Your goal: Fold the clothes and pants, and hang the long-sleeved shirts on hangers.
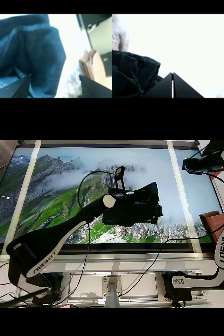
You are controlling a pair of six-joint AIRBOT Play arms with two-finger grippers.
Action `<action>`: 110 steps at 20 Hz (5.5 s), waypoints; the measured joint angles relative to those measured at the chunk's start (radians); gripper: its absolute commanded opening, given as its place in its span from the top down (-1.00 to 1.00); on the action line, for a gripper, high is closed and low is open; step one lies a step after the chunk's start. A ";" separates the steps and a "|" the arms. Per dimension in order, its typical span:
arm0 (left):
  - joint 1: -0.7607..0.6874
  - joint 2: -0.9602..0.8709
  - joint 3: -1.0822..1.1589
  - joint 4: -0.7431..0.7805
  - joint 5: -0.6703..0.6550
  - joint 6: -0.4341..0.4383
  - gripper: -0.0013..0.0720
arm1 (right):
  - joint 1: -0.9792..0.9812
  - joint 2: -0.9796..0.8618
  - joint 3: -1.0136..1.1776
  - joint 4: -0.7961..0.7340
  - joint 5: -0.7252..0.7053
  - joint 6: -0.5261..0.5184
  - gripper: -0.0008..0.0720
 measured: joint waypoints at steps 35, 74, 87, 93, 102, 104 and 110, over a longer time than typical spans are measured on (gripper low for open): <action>0.089 0.055 -0.001 0.299 -0.359 0.064 0.92 | -0.196 -0.119 -0.336 0.668 0.235 -0.333 -0.89; 0.245 0.068 -0.002 0.727 -0.645 -0.085 0.92 | 0.245 -0.470 -0.266 0.783 0.047 -0.312 -0.88; 0.286 0.112 -0.002 0.779 -0.723 -0.106 0.92 | 0.154 -0.184 -0.163 0.672 0.172 -0.284 -0.35; 0.286 0.126 -0.002 0.779 -0.770 -0.093 0.92 | 0.122 0.082 -0.185 0.518 0.225 -0.364 0.84; 0.323 0.308 -0.002 0.785 -0.794 -0.062 0.92 | -0.300 0.459 -0.701 0.684 0.146 -0.515 0.21; 0.335 0.348 -0.002 0.787 -0.794 -0.060 0.92 | -0.336 0.480 -0.869 0.813 0.048 -0.540 -0.93; 0.347 0.392 -0.002 0.787 -0.795 -0.056 0.92 | -0.189 0.395 -1.098 1.010 -0.259 -0.514 -0.93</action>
